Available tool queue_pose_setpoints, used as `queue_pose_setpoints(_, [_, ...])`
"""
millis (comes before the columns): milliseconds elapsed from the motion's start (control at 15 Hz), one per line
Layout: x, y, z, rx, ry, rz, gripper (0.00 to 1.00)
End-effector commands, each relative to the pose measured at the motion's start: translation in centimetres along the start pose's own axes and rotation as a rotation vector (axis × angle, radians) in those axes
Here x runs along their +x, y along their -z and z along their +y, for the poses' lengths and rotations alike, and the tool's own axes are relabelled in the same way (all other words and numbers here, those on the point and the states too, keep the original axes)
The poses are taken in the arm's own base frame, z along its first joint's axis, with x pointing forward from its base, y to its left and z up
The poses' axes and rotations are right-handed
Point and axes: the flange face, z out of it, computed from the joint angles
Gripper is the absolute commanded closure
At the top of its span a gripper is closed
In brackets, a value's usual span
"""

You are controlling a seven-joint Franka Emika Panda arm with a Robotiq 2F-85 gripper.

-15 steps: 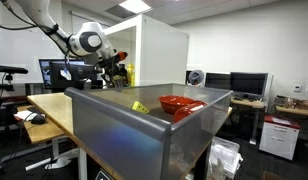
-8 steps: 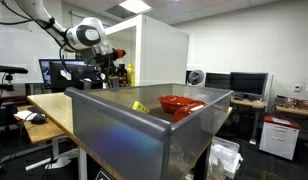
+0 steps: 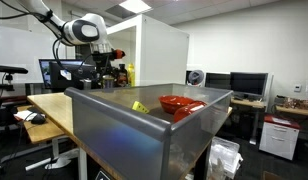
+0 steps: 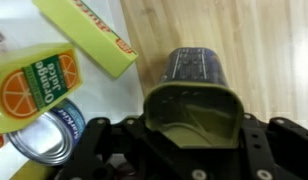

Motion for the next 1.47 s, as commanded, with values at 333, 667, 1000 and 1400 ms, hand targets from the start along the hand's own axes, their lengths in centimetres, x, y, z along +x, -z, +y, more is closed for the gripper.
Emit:
queue_pose_setpoints(333, [-5.4,2.3,-2.6,0.1,0.098,0.05,0.67])
queue_pose_setpoints(667, [-7.5,2.5,-3.1,0.076,0.06,0.062,0.67])
queue_pose_setpoints(1000, [-9.4,2.7,-3.3,0.064,0.02,0.06,0.67])
queue_pose_setpoints(1400, [-11.0,2.9,-2.8,0.026,-0.026,0.064,0.67])
